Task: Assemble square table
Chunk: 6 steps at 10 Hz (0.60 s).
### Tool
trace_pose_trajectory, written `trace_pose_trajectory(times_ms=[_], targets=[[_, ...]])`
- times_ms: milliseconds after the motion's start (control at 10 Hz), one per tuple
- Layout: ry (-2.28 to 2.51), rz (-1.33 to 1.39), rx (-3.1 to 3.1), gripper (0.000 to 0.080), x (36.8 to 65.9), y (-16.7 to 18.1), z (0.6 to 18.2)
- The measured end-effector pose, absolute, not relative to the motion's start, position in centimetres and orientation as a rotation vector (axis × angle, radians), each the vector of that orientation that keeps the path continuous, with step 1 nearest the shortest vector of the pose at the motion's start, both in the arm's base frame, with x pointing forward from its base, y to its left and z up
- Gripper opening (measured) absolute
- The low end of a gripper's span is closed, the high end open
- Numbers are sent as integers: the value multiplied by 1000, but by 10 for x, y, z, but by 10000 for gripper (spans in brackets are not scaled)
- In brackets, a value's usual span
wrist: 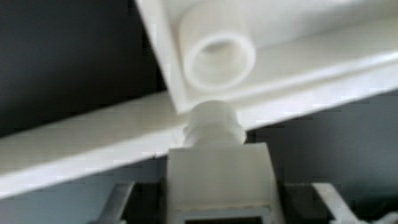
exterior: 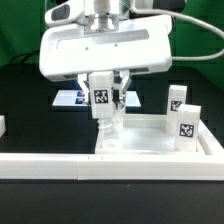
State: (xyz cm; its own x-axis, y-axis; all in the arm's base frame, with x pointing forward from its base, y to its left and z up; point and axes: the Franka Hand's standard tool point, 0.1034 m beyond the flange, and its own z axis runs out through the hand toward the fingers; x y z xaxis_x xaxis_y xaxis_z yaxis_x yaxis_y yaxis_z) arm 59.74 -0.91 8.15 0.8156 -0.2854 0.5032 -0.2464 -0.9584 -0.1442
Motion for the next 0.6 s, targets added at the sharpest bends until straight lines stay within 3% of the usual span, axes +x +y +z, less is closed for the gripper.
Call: trace_pose_trajectory(times_ms=[200,600], targets=[[393,-723,-2959,290,590,3,69],[336,-714,-2997,290,594,10,69]])
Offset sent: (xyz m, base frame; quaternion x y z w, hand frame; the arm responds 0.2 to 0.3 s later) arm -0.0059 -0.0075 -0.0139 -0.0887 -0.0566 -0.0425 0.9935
